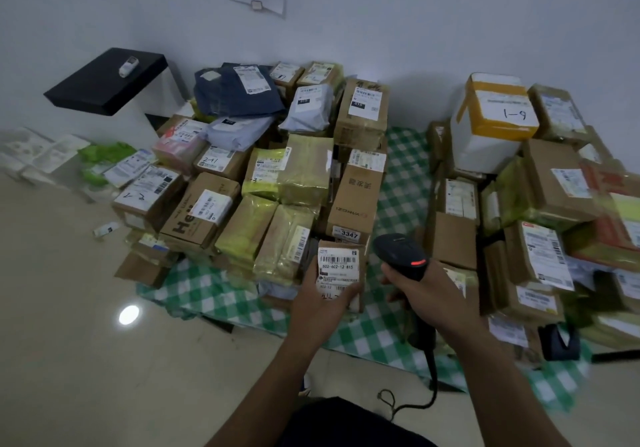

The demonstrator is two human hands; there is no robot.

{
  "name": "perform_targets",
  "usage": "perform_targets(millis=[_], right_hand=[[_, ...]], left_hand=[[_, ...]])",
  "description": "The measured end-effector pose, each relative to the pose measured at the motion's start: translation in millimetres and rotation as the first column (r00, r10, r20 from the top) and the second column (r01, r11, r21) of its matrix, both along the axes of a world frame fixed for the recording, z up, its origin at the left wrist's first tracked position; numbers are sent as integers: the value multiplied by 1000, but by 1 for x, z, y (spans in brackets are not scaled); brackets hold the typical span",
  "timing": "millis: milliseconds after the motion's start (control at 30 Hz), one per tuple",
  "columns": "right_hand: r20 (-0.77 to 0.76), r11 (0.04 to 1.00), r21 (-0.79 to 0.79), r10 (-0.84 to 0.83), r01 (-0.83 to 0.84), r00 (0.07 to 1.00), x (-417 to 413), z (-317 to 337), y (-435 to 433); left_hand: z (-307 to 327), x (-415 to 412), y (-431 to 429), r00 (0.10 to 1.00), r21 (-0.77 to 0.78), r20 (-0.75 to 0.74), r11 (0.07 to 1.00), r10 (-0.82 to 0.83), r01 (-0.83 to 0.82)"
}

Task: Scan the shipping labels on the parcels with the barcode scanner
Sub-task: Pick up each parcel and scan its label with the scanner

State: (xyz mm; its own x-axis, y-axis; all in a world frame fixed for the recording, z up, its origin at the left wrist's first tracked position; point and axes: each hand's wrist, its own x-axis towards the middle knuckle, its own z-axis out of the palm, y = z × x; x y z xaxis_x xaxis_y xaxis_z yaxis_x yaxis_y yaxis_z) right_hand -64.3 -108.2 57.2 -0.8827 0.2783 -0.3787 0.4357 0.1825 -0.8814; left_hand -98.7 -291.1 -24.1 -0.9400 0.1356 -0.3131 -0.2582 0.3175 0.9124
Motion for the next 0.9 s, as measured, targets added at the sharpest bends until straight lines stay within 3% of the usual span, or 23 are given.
perform_targets(millis=[133, 267, 467, 567, 667, 900], right_hand=[[-55, 1000, -14, -3, 2, 998, 1, 2, -6], [-148, 1000, 3, -22, 23, 989, 4, 15, -5], [-211, 998, -44, -48, 40, 976, 5, 39, 10], [-232, 998, 12, -63, 68, 971, 6, 48, 18], [-260, 995, 37, -78, 91, 963, 9, 56, 26], [-146, 986, 166, 22, 3, 989, 16, 69, 46]], left_hand=[[19, 8, 0, 992, 163, 23, 979, 120, -123], [29, 9, 14, 989, 345, 1, 928, 149, -140], [33, -2, 30, 995, 456, -8, 886, 98, -84], [41, -6, 34, 991, 446, -132, 894, 29, 34], [50, -23, 44, 962, 333, -274, 938, -5, 100], [57, -65, 85, 930, 197, -367, 974, -33, 112]])
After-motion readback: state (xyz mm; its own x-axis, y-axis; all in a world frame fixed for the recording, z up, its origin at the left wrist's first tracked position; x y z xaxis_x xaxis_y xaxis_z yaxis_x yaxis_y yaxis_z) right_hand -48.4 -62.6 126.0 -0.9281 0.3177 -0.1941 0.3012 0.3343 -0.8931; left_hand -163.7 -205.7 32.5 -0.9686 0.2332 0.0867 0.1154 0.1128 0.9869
